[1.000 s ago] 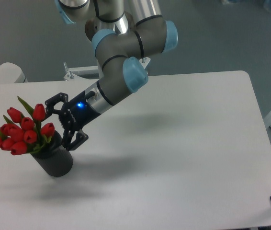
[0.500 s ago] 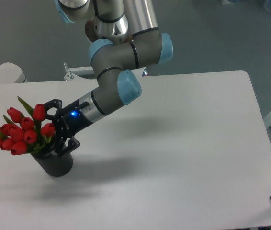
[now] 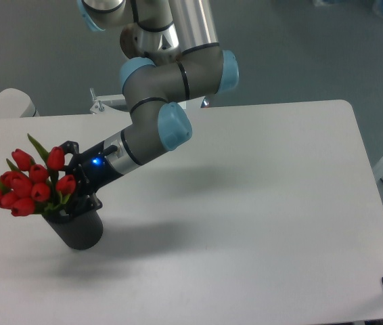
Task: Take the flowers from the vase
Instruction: 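Lower the gripper around the tulip stems and close it, then lift the gripped tulips upward out of the vase, then carry the tulip bunch away from the vase over the table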
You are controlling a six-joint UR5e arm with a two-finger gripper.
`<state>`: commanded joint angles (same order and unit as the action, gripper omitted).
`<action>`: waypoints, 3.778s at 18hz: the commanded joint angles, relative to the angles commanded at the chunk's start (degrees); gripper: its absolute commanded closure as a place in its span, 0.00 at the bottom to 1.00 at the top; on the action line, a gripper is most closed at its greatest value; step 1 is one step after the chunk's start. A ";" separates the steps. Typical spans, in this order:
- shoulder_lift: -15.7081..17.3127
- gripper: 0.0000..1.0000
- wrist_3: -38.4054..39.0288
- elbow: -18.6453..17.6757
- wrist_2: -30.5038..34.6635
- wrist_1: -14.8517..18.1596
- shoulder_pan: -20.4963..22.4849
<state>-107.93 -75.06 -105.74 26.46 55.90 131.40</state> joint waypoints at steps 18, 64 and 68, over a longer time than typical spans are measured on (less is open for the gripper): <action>2.55 0.69 17.83 7.72 -4.92 -0.18 3.43; -5.89 0.79 14.26 23.04 18.87 0.17 18.01; -5.54 0.79 11.17 22.85 26.61 4.65 18.02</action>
<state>-113.47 -63.89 -82.88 53.06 60.55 149.41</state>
